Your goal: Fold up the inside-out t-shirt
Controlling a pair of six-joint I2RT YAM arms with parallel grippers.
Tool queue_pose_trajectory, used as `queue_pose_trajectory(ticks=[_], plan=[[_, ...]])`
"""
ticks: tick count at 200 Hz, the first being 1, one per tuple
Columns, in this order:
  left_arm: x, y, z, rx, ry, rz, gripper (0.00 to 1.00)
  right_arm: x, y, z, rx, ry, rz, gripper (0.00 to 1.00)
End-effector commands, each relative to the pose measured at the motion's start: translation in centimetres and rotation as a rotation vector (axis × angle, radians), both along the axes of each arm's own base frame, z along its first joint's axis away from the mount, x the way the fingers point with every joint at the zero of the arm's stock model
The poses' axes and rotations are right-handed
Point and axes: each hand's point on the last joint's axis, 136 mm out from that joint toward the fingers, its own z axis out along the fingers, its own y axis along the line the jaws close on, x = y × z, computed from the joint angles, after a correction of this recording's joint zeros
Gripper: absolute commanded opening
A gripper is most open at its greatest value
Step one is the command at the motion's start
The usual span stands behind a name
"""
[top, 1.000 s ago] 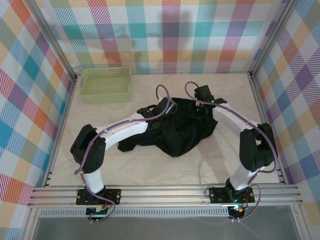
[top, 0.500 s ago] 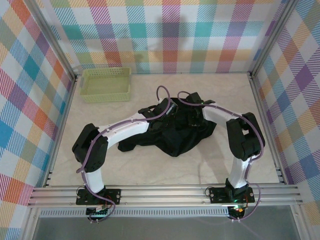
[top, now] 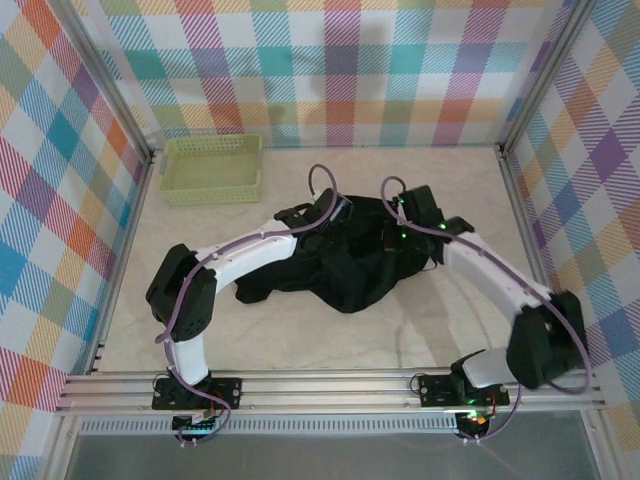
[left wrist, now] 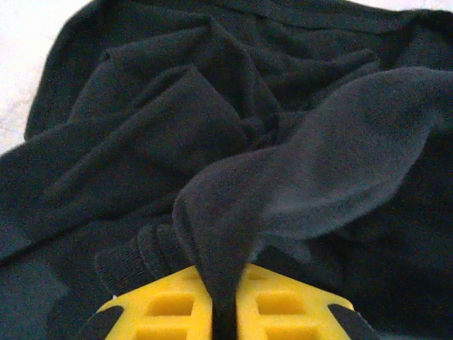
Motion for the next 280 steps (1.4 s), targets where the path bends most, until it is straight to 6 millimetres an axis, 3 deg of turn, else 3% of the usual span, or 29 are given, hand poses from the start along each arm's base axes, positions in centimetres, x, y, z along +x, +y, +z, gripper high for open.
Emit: queue_pose_trajectory(ticks=[1,25,36,64,87,112,147,212,244,260,280], plan=[[0.6,0.6,-0.7,0.050,0.026,0.019,0.23,-2.7,1.1,0.6,0.103,0.004,0.066,0.00],[0.4,0.6,-2.5,0.173,0.093,-0.027,0.33,-5.2,0.3,-0.3,0.146,0.003,0.047,0.00],[0.1,0.7,-2.9,0.226,0.099,-0.040,0.37,-6.5,-0.3,-1.8,0.156,0.024,0.020,0.00],[-1.6,0.3,-1.3,0.256,0.021,-0.069,0.51,-9.5,-3.1,-7.0,0.097,0.155,-0.133,0.00],[-4.4,-2.2,0.0,0.232,-0.033,-0.149,0.58,-11.2,-3.4,-9.9,0.095,0.260,-0.162,0.00],[-7.5,-5.5,0.5,0.181,-0.058,-0.216,0.61,-11.1,-3.8,-9.6,0.079,0.255,-0.179,0.03],[-9.1,-7.9,-1.4,0.091,-0.005,-0.240,0.60,-10.8,-4.2,-8.5,0.047,0.232,-0.177,0.21],[-7.3,-10.7,-6.1,0.179,0.012,-0.319,0.69,-10.9,-4.9,-9.5,0.032,0.254,-0.239,0.21],[-5.5,-10.9,-6.9,0.209,-0.006,-0.278,0.56,-10.6,-4.2,-10.4,0.080,0.275,-0.257,0.27],[-4.5,-11.0,-6.5,0.201,-0.026,-0.257,0.40,-10.7,-3.4,-11.2,0.114,0.303,-0.253,0.33],[-3.6,-11.3,-5.7,0.176,-0.040,-0.246,0.20,-10.8,-3.0,-11.9,0.124,0.325,-0.248,0.34]])
